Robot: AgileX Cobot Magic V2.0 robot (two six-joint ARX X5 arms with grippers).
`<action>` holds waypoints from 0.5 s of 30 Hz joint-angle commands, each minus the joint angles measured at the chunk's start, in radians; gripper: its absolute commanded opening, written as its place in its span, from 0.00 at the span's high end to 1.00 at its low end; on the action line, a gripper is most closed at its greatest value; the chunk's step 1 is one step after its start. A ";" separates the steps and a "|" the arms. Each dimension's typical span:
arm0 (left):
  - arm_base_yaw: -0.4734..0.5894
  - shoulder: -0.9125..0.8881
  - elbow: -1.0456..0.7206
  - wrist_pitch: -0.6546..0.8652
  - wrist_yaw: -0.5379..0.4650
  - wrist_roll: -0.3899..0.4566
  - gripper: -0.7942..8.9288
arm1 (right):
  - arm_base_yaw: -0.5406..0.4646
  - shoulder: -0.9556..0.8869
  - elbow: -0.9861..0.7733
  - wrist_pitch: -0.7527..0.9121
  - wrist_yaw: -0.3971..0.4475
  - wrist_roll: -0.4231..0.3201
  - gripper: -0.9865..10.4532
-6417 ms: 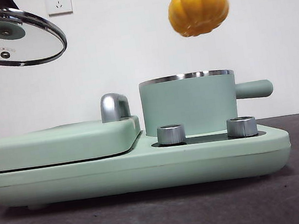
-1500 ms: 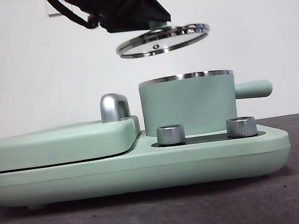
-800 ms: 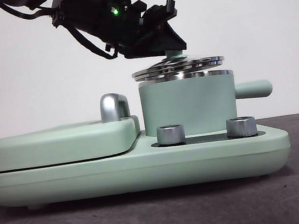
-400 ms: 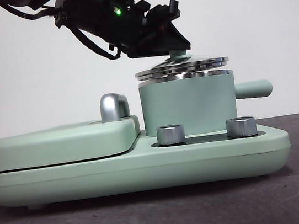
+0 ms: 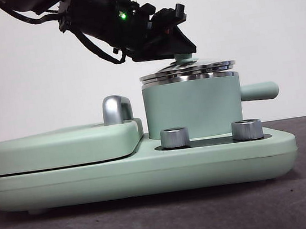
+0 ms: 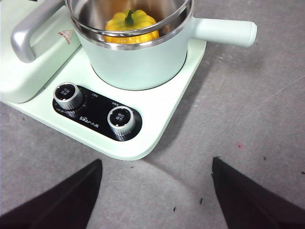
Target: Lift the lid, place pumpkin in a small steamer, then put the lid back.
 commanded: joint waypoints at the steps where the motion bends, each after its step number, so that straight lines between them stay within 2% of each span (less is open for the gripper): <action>1: -0.011 0.018 0.032 0.032 0.011 0.010 0.91 | 0.006 0.006 0.002 0.006 0.006 0.006 0.60; 15: -0.015 0.033 0.032 0.020 0.013 0.010 0.91 | 0.006 0.006 0.002 0.006 0.024 0.006 0.60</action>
